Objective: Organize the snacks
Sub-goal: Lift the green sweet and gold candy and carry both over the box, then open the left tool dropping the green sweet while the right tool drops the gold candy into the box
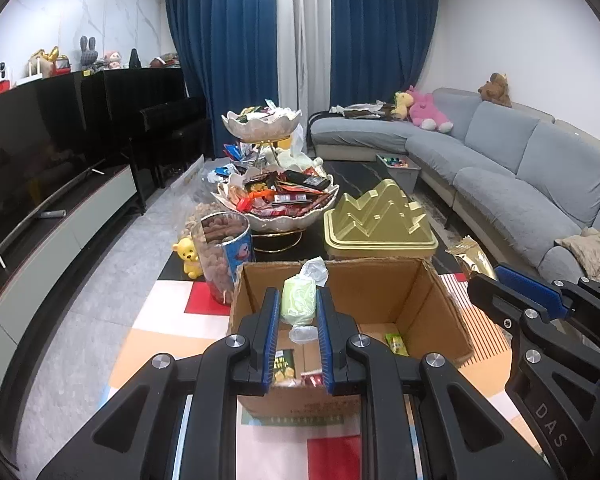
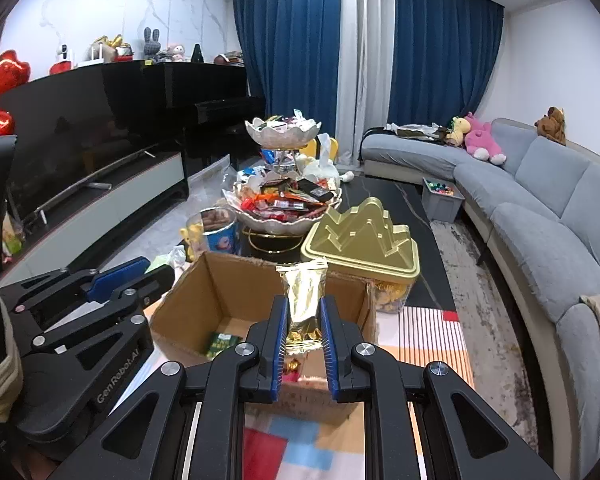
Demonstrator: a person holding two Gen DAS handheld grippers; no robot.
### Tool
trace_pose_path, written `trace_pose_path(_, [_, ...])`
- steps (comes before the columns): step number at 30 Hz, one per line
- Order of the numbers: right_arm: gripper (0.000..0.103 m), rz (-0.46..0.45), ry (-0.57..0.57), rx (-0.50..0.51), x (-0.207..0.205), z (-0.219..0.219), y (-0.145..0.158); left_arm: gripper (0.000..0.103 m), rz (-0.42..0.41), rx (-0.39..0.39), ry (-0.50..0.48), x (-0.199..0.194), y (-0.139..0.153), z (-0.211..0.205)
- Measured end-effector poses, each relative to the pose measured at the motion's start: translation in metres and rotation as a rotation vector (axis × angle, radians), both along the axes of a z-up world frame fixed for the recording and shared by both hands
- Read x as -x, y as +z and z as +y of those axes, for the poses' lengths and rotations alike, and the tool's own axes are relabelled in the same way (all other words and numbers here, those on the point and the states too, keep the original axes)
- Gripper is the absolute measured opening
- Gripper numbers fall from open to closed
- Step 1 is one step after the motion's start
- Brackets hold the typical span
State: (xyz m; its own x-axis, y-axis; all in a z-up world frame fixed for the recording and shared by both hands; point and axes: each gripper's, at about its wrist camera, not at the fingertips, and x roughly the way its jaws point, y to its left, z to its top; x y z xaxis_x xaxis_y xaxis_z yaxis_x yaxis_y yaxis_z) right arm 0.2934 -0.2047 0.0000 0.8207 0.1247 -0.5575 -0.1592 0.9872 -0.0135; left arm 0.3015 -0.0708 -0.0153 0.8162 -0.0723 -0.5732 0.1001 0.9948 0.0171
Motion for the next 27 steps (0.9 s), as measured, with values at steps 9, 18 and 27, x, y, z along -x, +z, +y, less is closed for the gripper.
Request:
trace_pose_path(9, [0.018,0.028,-0.001,0.002,-0.037,0.001,-0.015,0.019,0.031,-0.005,-0.005,-0.037,-0.016,0.000])
trace_pose_path(18, [0.018,0.072,0.016,0.001,-0.064,0.005,-0.037,0.020,0.094,0.005,-0.018,-0.064,-0.042,0.001])
trace_pose_path(27, [0.040,0.066,0.021,0.043,-0.067,0.010,-0.044,0.037,0.124,0.006,-0.020,-0.071,-0.053,0.003])
